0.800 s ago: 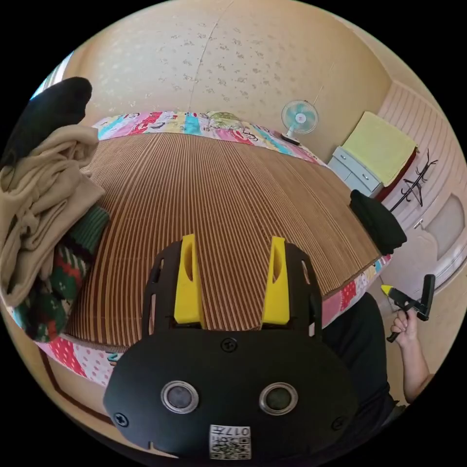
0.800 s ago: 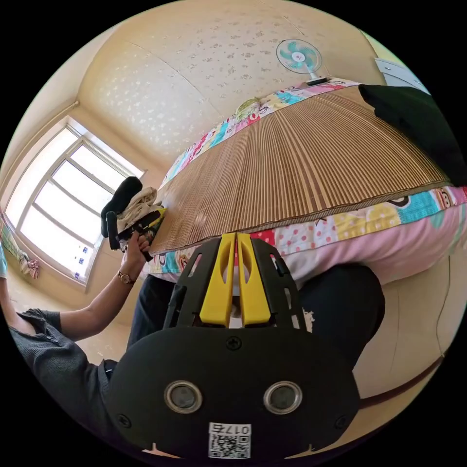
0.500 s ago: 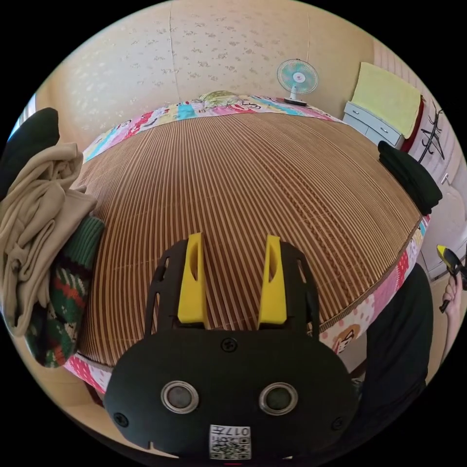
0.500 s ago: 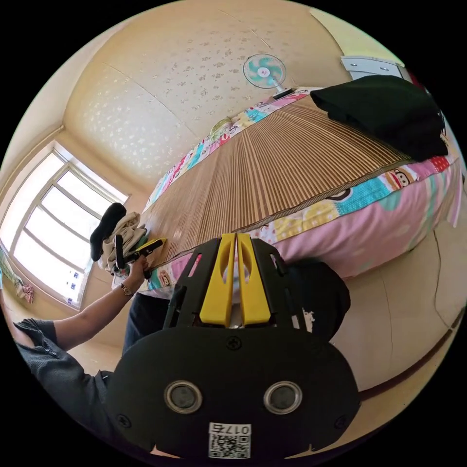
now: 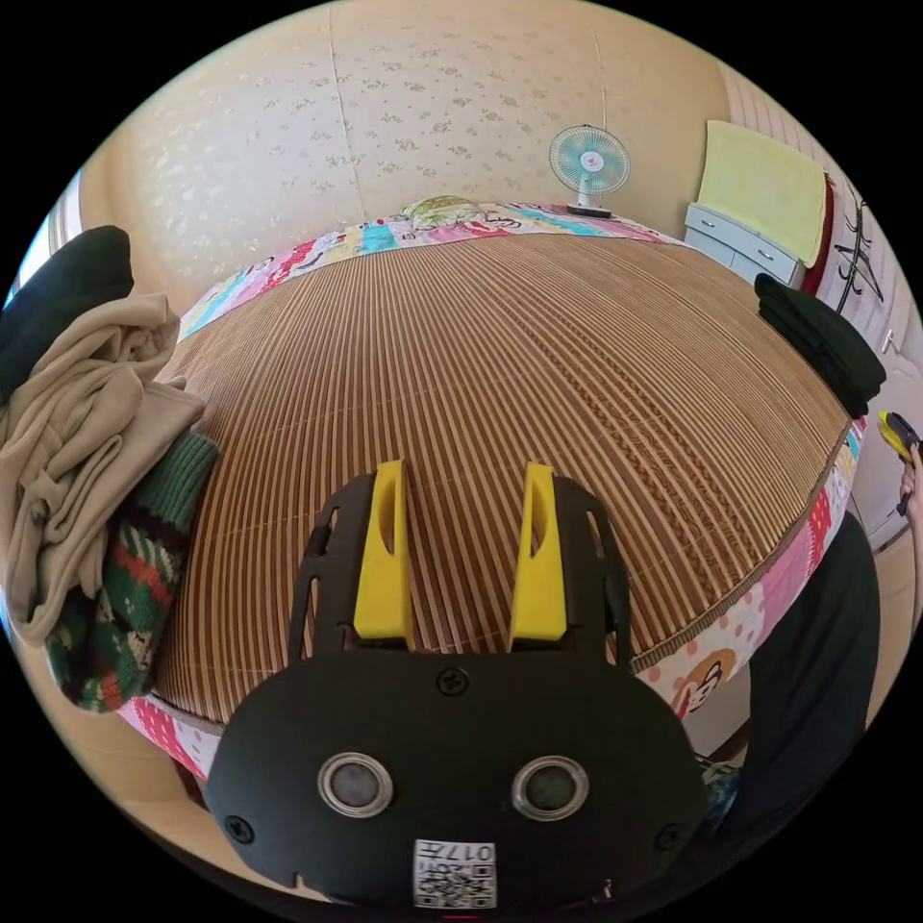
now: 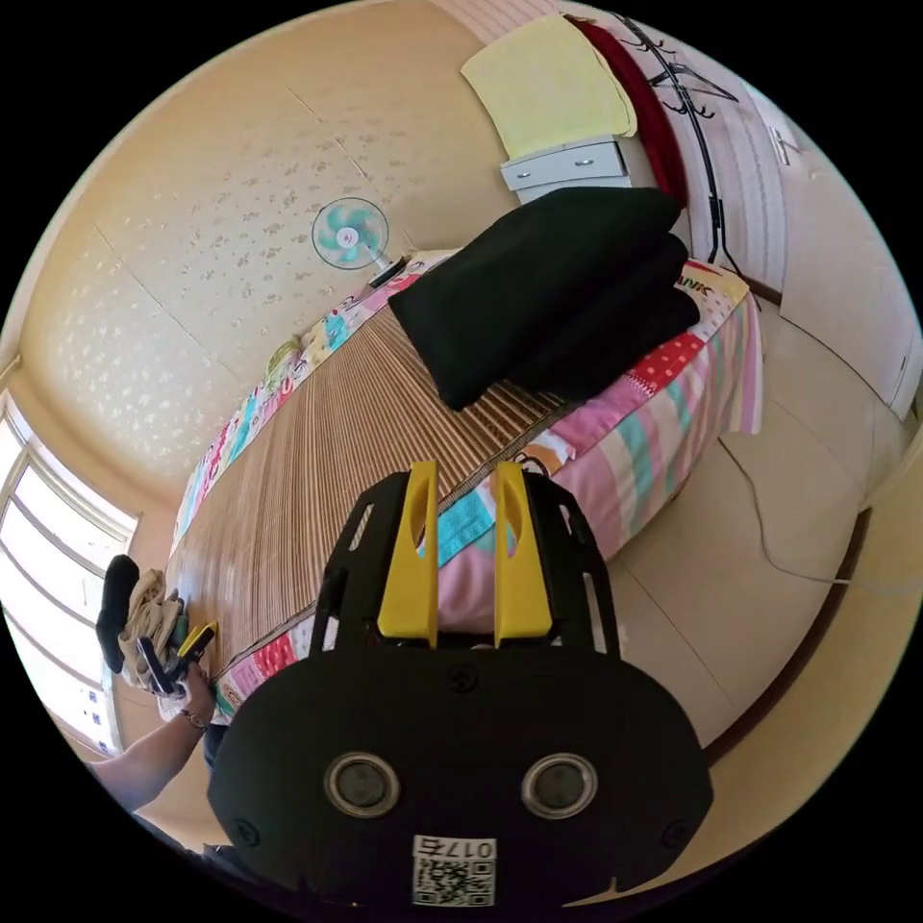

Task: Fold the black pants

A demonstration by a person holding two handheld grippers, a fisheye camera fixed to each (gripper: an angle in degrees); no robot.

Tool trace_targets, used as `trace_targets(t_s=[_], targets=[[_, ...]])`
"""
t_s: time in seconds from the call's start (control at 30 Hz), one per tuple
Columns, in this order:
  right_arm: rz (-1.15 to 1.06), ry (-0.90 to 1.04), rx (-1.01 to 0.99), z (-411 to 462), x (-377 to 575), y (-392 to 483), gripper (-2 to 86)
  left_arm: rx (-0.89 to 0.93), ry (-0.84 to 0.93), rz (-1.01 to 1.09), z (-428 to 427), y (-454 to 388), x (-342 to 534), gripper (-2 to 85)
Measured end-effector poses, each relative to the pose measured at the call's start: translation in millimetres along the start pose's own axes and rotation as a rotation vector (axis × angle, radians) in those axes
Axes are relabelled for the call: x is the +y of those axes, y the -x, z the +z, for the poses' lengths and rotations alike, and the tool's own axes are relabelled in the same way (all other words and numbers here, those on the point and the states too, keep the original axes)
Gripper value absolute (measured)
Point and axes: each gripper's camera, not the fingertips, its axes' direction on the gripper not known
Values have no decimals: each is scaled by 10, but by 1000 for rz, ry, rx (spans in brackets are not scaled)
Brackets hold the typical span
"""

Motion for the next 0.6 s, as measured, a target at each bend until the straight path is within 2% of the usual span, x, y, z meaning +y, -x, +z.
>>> trace_targets(t_s=[0.17,0.23,0.3,0.47,0.6], targets=[[179,47,-42,281,-520,-356,134,-19,-7,29,28,-88,46,155],[245,54,-131,411,-636,-454,137,-21,-9,42,36,-116,63,147],[251,70,-80,446,-710,-406,133,-18,-8,43,50,-119,81,142],[160,76,97,275,-856,-21,89,-10,-8,41,81,-105,119,140],[-50,-84,200,-41,-838,528,50,-14,-9,52,105,-114,152,140]])
